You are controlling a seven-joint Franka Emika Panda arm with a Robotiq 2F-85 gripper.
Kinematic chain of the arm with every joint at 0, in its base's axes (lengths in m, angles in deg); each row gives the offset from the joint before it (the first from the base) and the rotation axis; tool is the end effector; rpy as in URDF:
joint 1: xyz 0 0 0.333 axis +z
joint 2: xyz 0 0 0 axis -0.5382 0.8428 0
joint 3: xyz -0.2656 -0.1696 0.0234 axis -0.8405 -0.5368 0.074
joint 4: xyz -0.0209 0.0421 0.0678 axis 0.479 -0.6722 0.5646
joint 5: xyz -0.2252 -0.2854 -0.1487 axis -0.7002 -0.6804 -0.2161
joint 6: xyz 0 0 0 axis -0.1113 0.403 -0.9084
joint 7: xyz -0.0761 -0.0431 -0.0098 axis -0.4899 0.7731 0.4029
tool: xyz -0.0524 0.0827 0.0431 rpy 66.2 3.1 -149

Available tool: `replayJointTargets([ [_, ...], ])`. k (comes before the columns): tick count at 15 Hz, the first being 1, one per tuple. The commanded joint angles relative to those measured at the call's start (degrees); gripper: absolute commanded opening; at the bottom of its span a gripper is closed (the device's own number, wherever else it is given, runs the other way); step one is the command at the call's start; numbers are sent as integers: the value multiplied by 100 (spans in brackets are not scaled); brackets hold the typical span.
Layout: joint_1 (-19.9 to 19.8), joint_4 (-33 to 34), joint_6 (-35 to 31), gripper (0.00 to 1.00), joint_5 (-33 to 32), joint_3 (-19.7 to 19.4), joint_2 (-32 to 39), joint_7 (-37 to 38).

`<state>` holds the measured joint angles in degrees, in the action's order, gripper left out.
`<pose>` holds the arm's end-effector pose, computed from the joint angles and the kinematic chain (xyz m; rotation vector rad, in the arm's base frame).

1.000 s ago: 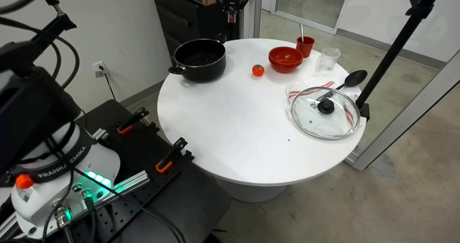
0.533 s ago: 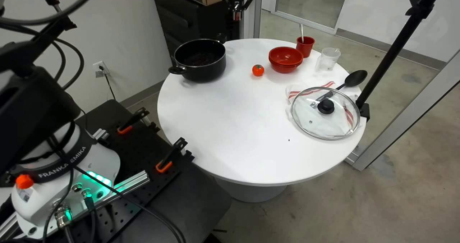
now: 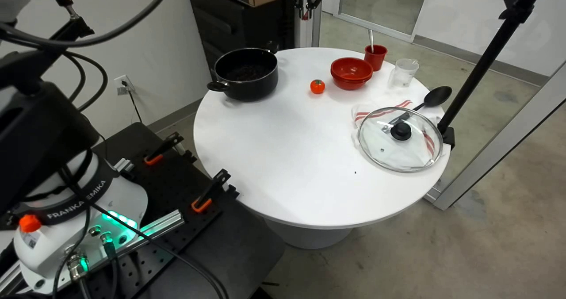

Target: Use the small spoon to scoop some beans from the pot into the bowl

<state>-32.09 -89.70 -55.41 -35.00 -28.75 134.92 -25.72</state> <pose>0.7747 0.0604 0.2804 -3.0225 -0.7240 -0.3177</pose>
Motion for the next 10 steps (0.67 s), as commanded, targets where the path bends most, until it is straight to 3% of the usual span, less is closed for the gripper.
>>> replayJointTargets([
  [1, 27, 610, 364, 5, -124, -167, 264, 218],
  [10, -205, 1000, 903, 5, -87, -435, 379, 369],
])
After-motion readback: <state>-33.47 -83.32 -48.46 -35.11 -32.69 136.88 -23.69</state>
